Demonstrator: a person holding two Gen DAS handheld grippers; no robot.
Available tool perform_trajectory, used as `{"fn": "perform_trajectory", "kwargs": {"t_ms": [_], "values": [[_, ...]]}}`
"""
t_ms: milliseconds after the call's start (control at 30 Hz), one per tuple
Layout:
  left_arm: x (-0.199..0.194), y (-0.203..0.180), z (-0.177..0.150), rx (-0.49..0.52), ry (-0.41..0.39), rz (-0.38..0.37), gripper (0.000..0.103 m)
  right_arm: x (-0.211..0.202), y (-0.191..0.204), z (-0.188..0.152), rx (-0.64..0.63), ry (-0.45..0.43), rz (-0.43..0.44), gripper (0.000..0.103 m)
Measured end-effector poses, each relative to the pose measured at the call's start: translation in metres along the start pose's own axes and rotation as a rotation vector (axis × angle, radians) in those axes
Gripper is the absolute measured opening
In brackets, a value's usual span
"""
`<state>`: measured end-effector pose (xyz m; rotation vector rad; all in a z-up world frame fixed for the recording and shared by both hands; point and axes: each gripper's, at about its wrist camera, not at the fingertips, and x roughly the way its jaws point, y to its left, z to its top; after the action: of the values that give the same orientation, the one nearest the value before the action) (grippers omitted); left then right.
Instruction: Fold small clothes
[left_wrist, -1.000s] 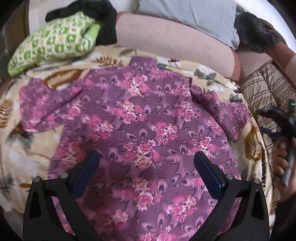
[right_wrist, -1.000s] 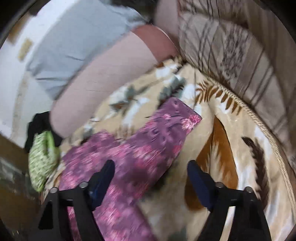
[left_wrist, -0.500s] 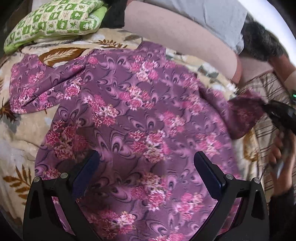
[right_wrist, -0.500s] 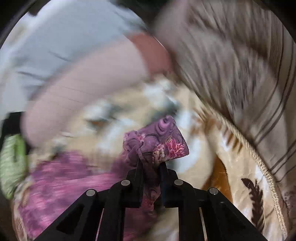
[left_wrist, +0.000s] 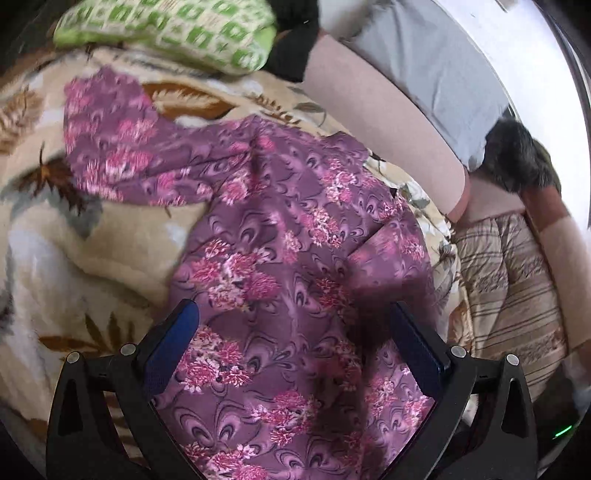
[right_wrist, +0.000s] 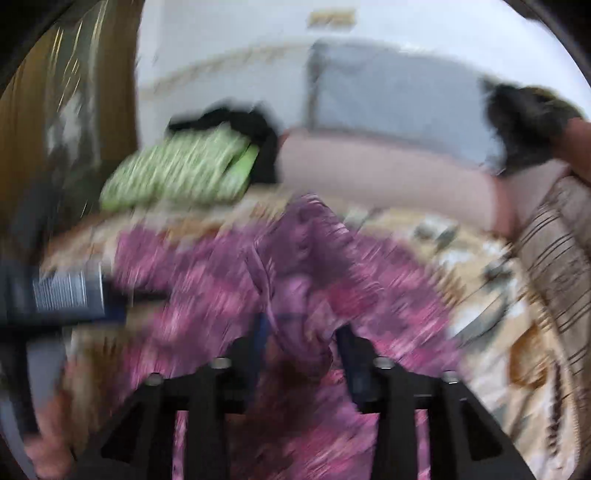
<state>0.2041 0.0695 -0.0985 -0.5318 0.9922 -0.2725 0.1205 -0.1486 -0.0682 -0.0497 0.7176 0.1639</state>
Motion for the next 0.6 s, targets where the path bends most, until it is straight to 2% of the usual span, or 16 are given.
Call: {"fn": "perform_trajectory", "kwargs": {"t_ms": [67, 133, 167, 200, 300, 333, 367, 433, 500, 600], "values": [[0.007, 0.004, 0.001, -0.029, 0.029, -0.051, 0.102, 0.019, -0.003, -0.016, 0.077, 0.148, 0.066, 0.048], [0.010, 0.004, 0.001, -0.034, 0.040, -0.077, 0.102, 0.034, -0.002, -0.033, 0.115, 0.286, 0.206, 0.056], [0.013, 0.001, 0.001, -0.027, 0.048, -0.079, 0.102, 0.038, 0.000, -0.038, 0.107, 0.340, 0.264, 0.056], [0.013, 0.000, 0.001, -0.019, 0.054, -0.079, 0.102, 0.034, -0.004, -0.043, 0.120, 0.350, 0.278, 0.056], [0.018, -0.009, -0.004, 0.017, 0.086, -0.089, 0.102, 0.012, -0.034, -0.043, 0.234, 0.266, 0.340, 0.057], [0.021, -0.010, -0.006, 0.024, 0.103, -0.095, 0.102, 0.010, -0.046, -0.043, 0.279, 0.245, 0.357, 0.060], [0.028, -0.013, -0.010, 0.030, 0.133, -0.102, 0.102, 0.010, -0.061, -0.041, 0.333, 0.225, 0.353, 0.065], [0.040, -0.015, -0.018, 0.021, 0.174, -0.094, 0.099, 0.018, -0.086, -0.030, 0.414, 0.220, 0.272, 0.066], [0.047, -0.019, -0.028, 0.019, 0.193, -0.088, 0.079, 0.041, -0.120, -0.017, 0.526, 0.259, 0.171, 0.066], [0.045, -0.037, -0.040, 0.093, 0.169, -0.042, 0.064, 0.084, -0.160, -0.007, 0.625, 0.318, 0.104, 0.063]]}}
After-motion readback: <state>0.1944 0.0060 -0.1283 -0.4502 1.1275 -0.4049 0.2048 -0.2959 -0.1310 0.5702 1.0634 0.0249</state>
